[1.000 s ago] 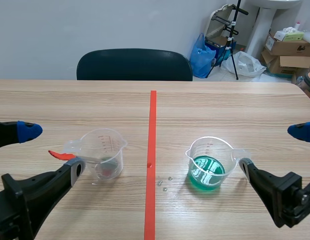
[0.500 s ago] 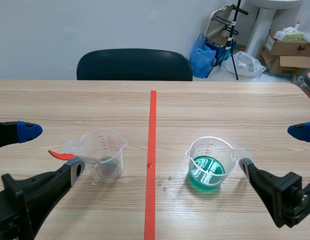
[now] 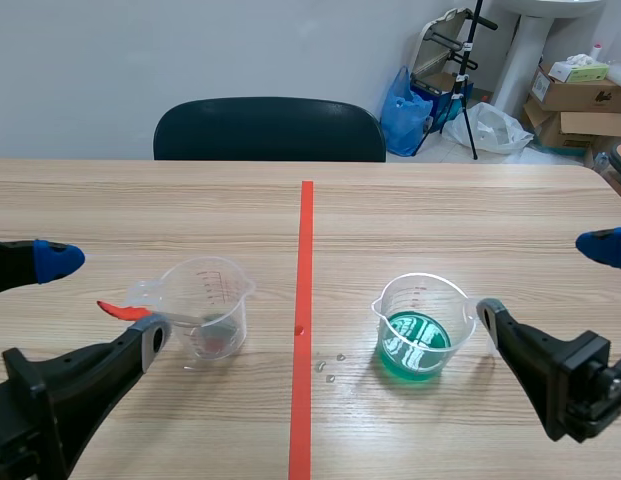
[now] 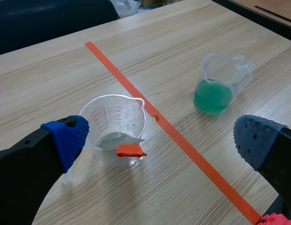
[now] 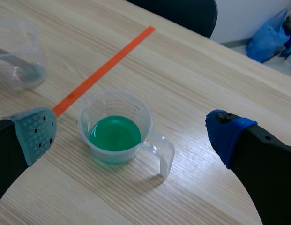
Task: Do the redox reaction experiment
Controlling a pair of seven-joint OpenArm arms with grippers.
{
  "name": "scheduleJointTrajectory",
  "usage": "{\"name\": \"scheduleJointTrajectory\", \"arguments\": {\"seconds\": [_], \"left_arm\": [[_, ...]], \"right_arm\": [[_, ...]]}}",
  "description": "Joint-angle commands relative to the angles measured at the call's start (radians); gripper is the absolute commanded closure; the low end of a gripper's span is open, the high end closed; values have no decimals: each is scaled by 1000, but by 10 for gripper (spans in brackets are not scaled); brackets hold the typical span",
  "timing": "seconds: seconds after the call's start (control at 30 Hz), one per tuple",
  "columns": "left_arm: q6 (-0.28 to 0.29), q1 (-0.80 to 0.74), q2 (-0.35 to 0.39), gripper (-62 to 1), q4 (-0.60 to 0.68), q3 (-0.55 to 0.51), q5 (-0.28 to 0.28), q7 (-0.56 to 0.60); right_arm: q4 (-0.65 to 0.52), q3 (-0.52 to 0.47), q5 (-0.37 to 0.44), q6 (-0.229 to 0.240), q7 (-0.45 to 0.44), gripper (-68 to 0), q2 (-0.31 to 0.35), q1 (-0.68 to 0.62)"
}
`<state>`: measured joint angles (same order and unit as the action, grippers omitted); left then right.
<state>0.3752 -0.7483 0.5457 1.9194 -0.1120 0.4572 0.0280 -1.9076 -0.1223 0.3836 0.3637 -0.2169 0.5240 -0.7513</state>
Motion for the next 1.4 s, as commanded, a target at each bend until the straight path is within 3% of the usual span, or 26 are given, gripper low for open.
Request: {"name": "scheduleJointTrajectory", "arguments": {"seconds": [0.0, 0.3, 0.43, 0.63, 0.83, 0.97, 1.1, 1.27, 1.37], "left_arm": [[1, -2, -5, -623, 6, -6, 10, 13], [-2, -7, -5, -623, 6, -6, 9, 12], [-68, -48, -6, -623, 6, -16, -13, 33], [-122, -173, -39, -623, 6, -89, -104, 135], [-127, -308, -98, -623, -11, -177, -202, 233], [-127, -375, -156, -623, -43, -229, -271, 283], [-127, -428, -209, -623, -85, -272, -315, 325], [-127, -487, -261, -623, -113, -305, -334, 351], [-126, -518, -272, -623, -122, -307, -354, 376]], "right_arm": [[-16, -1, -3, 5, -39, -679, 11, 11], [-15, 106, -98, 12, -60, -679, 34, 123], [-14, 202, -201, 21, -60, -679, 38, 201], [-12, 365, -228, 19, -59, -679, 38, 312], [30, 547, -268, 19, -64, -679, 37, 433], [100, 677, -292, 15, -136, -679, 29, 527], [182, 794, -329, -37, -222, -679, 6, 613], [302, 912, -428, -88, -315, -679, -62, 702], [376, 967, -460, -95, -355, -679, -111, 743]]}}
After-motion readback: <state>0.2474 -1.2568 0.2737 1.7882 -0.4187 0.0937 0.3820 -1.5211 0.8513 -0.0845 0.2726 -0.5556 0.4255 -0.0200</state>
